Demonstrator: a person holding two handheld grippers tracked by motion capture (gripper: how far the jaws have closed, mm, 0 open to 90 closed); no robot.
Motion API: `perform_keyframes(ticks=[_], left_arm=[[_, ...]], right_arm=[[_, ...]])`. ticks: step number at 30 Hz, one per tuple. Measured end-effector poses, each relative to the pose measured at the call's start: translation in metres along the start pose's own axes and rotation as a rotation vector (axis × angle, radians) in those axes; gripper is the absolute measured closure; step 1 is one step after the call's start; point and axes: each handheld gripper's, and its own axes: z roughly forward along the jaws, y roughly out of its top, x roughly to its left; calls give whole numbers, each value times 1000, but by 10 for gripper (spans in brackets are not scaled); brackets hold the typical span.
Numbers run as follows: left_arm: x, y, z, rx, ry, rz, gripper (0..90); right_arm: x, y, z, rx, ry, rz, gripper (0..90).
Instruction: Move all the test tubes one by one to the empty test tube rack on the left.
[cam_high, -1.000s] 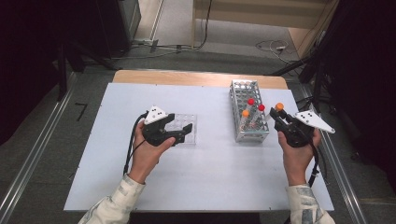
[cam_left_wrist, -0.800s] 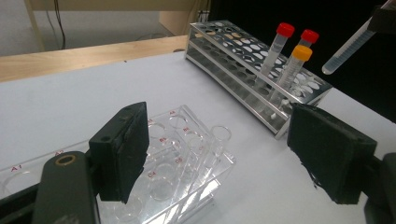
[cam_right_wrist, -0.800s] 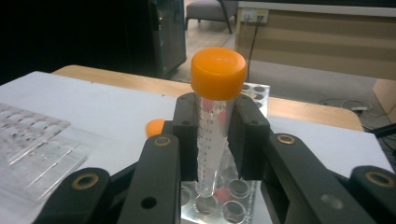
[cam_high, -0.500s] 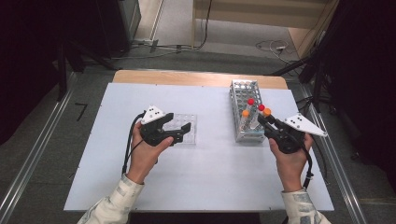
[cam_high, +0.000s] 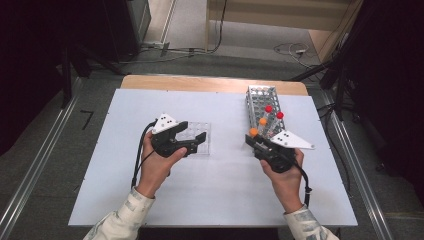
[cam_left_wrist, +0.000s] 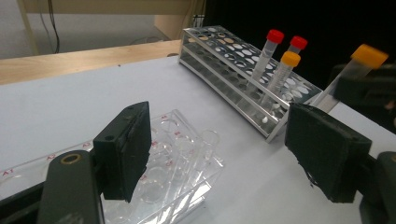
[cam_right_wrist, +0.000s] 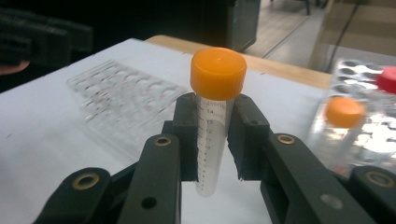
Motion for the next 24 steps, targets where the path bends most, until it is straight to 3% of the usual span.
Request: perform_keyframes(ticks=[6,15,24], left_arm=[[-11,0,2,4,-31,22,240],[-34,-3,8,25,-94,64,278],[-46,-8,13,42,-124,102,475]], right_arm=[[24,-6,18,31,54,-37,712],[44,-13,34,70,98,-66,712],[58,-15,41,83,127,-101,712]])
